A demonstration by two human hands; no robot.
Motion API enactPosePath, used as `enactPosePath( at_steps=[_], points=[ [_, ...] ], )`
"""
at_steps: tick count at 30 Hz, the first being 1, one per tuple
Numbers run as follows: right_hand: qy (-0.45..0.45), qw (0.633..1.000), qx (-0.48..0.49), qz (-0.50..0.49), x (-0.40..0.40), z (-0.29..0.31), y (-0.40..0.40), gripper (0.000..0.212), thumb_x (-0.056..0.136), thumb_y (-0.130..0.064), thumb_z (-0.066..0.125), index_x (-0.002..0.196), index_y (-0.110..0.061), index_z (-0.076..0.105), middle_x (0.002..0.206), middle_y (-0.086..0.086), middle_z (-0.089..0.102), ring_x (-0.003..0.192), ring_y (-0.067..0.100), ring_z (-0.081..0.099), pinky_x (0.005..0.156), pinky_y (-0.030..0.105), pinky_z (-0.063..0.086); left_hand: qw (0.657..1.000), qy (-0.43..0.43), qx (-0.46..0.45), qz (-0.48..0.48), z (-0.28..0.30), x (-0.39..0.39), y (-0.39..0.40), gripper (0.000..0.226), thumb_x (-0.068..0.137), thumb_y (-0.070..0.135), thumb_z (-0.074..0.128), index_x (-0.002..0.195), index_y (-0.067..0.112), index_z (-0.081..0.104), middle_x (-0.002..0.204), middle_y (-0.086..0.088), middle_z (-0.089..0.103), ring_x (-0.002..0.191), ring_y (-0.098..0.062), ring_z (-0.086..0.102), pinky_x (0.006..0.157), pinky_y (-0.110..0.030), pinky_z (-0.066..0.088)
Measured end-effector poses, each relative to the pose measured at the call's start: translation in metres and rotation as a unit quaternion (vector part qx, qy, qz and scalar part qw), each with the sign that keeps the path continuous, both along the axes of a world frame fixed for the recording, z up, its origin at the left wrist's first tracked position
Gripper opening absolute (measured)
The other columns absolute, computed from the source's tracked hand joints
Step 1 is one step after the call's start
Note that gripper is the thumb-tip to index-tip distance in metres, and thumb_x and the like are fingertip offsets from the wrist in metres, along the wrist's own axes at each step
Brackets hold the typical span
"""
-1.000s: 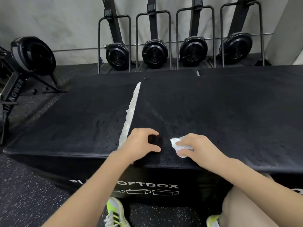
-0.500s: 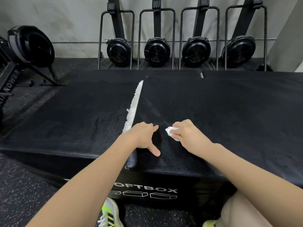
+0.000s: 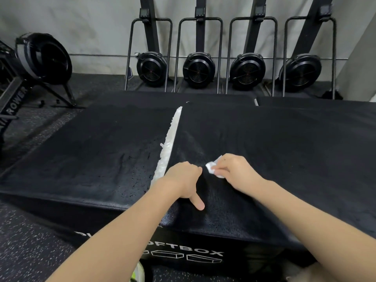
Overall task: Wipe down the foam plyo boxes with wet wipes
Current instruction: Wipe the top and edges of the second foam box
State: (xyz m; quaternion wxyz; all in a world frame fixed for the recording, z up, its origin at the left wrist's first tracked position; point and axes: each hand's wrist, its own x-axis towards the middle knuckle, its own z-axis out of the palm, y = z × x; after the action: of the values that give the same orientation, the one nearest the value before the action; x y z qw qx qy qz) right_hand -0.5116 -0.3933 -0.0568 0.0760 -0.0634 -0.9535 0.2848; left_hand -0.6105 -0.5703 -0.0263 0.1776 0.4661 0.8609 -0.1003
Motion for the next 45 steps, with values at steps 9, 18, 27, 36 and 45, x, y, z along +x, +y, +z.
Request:
enactPosePath(
  at_steps=[9,18,27,36,45],
  points=[
    [-0.030,0.999,-0.036,-0.013,-0.018,0.015,0.014,0.032,0.089,-0.019,0.065,0.058,-0.013,0.055,0.075,0.006,0.056,0.074,0.020,0.056,0.070,0.032,0.048,0.997,-0.027,0.065,0.044,0.021,-0.029,0.011,0.094,0.061,0.062,0.087,0.142,0.027,0.056,0.133,0.005,0.061,0.126,-0.019,0.054,0.093,-0.033,0.051],
    [-0.002,0.999,-0.014,0.052,-0.027,-0.004,0.029,0.024,0.098,-0.023,0.061,0.079,-0.018,0.075,0.092,-0.020,0.053,0.090,-0.002,0.056,0.077,0.005,0.038,0.995,0.002,-0.040,0.087,0.018,-0.074,0.067,0.132,0.054,0.065,0.089,0.156,0.016,0.020,0.153,-0.004,0.031,0.139,-0.033,0.031,0.098,-0.061,0.041],
    [-0.006,1.000,0.026,-0.013,-0.153,-0.007,0.107,0.034,0.097,-0.025,0.061,0.072,-0.002,0.062,0.094,0.003,0.061,0.085,0.019,0.061,0.082,0.037,0.052,0.997,-0.036,-0.061,0.040,0.006,-0.090,0.074,0.147,0.059,0.062,0.088,0.161,0.016,-0.006,0.168,-0.014,0.003,0.152,-0.045,0.006,0.115,-0.046,0.036],
    [-0.011,0.998,0.037,-0.042,-0.230,-0.009,0.160,0.031,0.093,-0.015,0.060,0.069,0.004,0.052,0.086,0.006,0.064,0.080,0.024,0.063,0.074,0.042,0.052,0.997,0.018,0.055,0.041,0.024,-0.140,0.103,0.103,0.058,0.069,0.084,0.147,0.032,0.049,0.128,0.005,0.064,0.126,-0.018,0.055,0.104,-0.040,0.044],
    [0.008,0.997,0.056,-0.052,-0.278,-0.021,0.193,0.027,0.092,-0.011,0.055,0.072,0.005,0.051,0.095,0.012,0.063,0.087,0.041,0.060,0.069,0.049,0.051,1.000,-0.015,-0.013,-0.003,0.014,-0.171,0.142,0.123,0.067,0.063,0.083,0.162,0.028,0.014,0.139,-0.006,0.052,0.129,-0.026,0.045,0.095,-0.032,0.045]
  ],
)
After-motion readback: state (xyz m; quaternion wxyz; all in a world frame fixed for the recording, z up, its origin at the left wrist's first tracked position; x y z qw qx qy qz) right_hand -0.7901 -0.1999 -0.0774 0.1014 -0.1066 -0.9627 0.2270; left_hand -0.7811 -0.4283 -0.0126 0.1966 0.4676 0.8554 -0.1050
